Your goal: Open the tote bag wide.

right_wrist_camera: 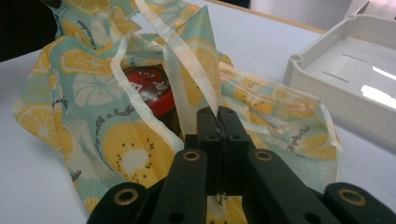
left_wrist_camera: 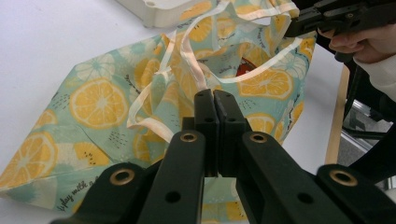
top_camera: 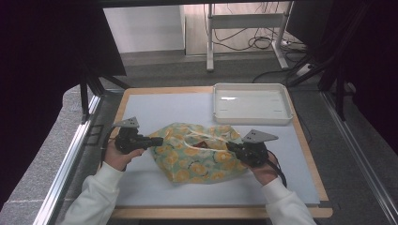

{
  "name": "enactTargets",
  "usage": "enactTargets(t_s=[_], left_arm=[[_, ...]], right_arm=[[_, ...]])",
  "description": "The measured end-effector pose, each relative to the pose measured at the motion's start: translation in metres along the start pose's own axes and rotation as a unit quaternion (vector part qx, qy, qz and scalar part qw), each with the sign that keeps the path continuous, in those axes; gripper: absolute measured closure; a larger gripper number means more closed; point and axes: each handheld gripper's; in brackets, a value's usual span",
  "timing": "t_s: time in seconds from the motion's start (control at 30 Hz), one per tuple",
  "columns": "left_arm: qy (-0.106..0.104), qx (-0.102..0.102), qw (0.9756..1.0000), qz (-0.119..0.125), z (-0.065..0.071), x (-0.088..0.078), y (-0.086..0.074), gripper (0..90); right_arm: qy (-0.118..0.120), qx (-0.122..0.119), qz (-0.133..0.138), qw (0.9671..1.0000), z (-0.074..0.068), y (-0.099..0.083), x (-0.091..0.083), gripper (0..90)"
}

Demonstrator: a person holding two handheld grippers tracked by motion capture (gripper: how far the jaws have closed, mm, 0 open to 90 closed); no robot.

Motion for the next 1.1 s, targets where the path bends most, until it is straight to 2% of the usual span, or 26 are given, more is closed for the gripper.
enactTargets(t_s=[0.23, 0.47, 0.87, 1.1], left_arm=[[-0.004, 0.001, 1.0000, -0.003, 0.003, 0.002, -0.003, 89.8], [-0.004, 0.001, 0.9999, -0.013, 0.005, 0.006, -0.007, 89.8], [0.009, 0.006, 0.9997, -0.023, 0.009, 0.010, -0.010, 89.9], [0.010, 0.007, 0.9997, -0.022, 0.011, 0.010, -0.011, 89.9]], right_arm=[[0.007, 0.005, 0.002, 1.0000, 0.000, -0.005, -0.007, 88.1], [0.010, 0.004, -0.010, 0.9999, -0.003, -0.013, -0.005, 88.1], [0.011, 0.002, -0.015, 0.9998, -0.003, -0.015, -0.007, 88.1], [0.013, 0.001, -0.015, 0.9998, -0.005, -0.015, -0.007, 88.1]])
Point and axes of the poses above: each handheld gripper's, and its own axes: x roughly forward along the jaws, y roughly out of its top, z roughly to its right, and after that the axes turned 12 degrees about x, right-handed
